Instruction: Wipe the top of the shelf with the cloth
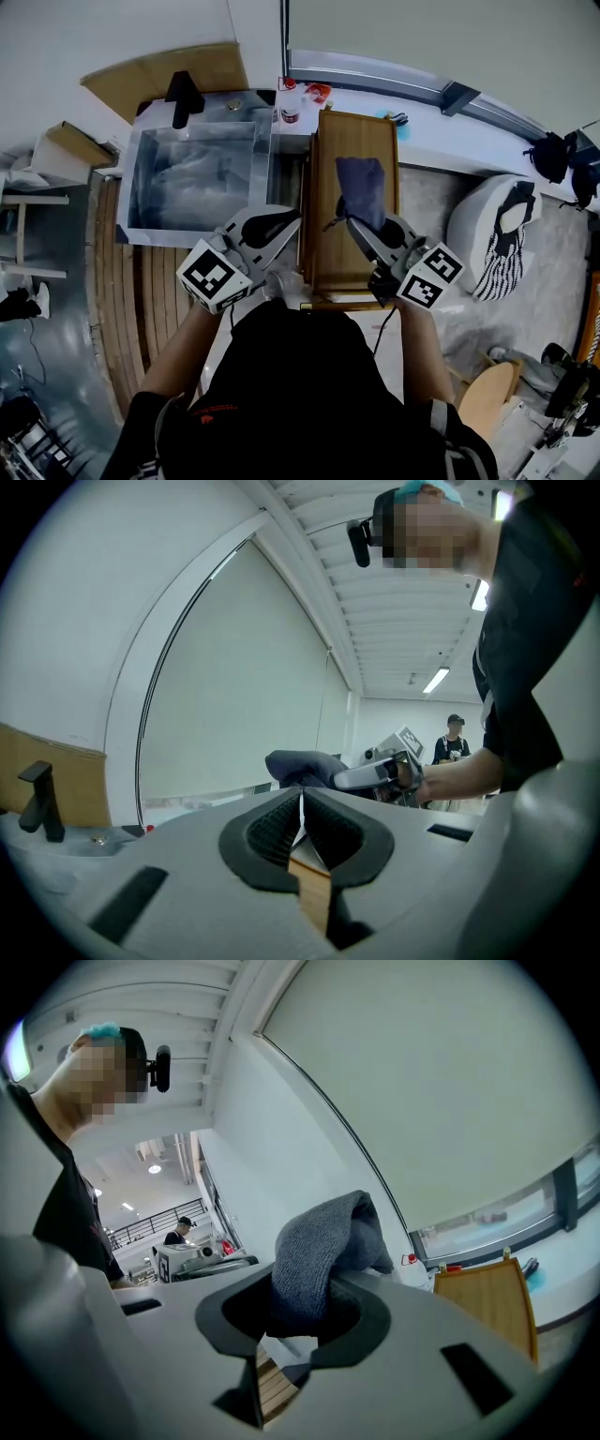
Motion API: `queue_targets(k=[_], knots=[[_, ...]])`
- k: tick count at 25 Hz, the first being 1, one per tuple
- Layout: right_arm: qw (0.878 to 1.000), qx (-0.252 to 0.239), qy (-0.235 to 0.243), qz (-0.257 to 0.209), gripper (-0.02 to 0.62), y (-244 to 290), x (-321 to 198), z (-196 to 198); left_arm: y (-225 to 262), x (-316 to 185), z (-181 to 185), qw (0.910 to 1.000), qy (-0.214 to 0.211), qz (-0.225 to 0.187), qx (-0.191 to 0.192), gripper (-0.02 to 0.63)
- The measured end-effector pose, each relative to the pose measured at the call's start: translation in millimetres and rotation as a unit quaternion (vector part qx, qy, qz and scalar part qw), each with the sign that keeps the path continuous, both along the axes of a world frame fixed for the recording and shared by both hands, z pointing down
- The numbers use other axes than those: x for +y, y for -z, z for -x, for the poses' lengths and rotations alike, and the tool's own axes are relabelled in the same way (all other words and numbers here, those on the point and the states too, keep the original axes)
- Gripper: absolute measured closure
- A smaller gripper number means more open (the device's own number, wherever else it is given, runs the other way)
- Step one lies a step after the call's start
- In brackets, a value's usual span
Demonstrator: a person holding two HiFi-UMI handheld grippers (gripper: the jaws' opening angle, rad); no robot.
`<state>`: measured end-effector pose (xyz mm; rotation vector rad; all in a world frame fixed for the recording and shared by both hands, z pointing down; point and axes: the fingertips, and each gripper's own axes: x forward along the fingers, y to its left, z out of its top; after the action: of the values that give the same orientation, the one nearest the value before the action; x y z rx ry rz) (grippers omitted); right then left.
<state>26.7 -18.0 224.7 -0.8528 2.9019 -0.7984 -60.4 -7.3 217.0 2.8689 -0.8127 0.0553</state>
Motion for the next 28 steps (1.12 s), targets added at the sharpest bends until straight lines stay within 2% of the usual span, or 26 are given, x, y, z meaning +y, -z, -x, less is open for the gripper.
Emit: queue_targets(k=[8,12,28], knots=[[1.0,-0.003,0.004,-0.005,0.509,5.0,2.0,-1.3,6.4,4.7,-3.1,0.9998,0.006,0.02,0.001,0.578],[1.0,-0.003,0.006,-0.005,0.509,5.8,2.5,-0.6,4.8,3.3,-1.3,1.0,0.002,-0.003,-0.004,0.578],[1.0,0.004,0.015,-0.004,0.509,1.7,2.4,1.5,5.2,3.0,-6.0,1.0,-0.007,-0.005,-0.004,0.578]])
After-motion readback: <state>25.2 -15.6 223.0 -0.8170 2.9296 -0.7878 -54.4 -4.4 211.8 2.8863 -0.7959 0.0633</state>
